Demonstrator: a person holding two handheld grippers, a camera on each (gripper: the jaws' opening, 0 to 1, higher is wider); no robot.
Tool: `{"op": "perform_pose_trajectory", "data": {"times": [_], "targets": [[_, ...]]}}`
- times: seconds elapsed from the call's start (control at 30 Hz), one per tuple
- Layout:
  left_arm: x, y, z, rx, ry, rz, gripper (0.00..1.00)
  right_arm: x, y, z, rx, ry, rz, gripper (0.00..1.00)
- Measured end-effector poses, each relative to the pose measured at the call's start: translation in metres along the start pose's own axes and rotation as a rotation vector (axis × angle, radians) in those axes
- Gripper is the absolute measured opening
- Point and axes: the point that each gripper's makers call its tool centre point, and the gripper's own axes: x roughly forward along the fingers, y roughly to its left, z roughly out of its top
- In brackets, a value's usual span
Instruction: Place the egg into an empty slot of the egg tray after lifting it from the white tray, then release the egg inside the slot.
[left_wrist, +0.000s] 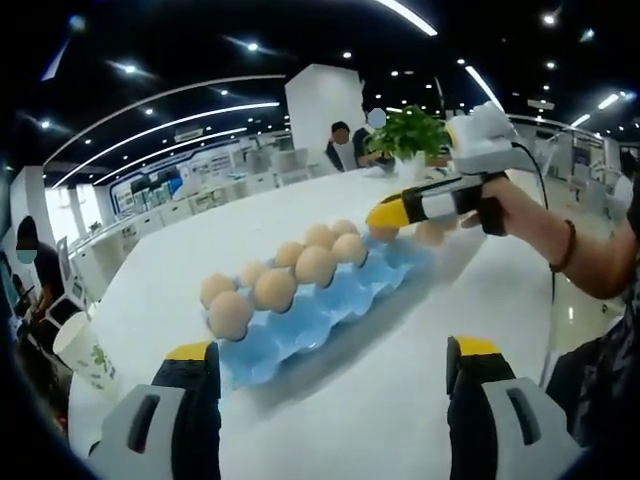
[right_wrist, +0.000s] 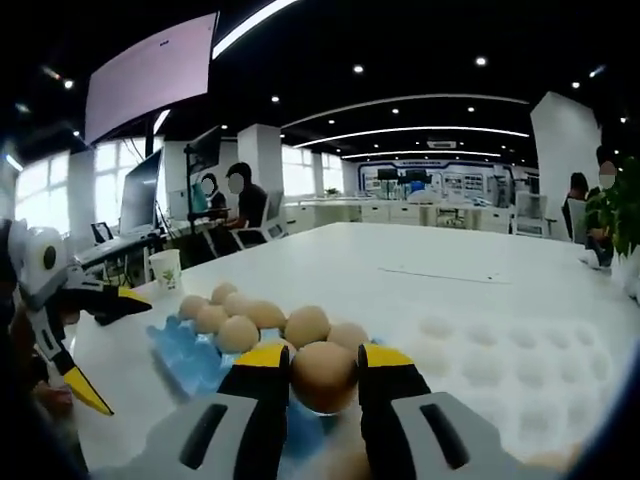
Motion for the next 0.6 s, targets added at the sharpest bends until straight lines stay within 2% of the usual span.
{"op": "perform_pose_trajectory", "data": {"times": [0.43, 0.6], "targets": [[0.0, 0.001, 0.001, -0.006, -0.004, -0.001, 0.96, 0.007, 0.011, -0.005, -0.084, 0.021, 0.001, 0.28], [-0.001, 0.001, 0.0, -0.008, -0.003, 0.0, 0.95, 0.006, 0.011, -0.005, -0.073, 0.021, 0.0, 0.28]]}}
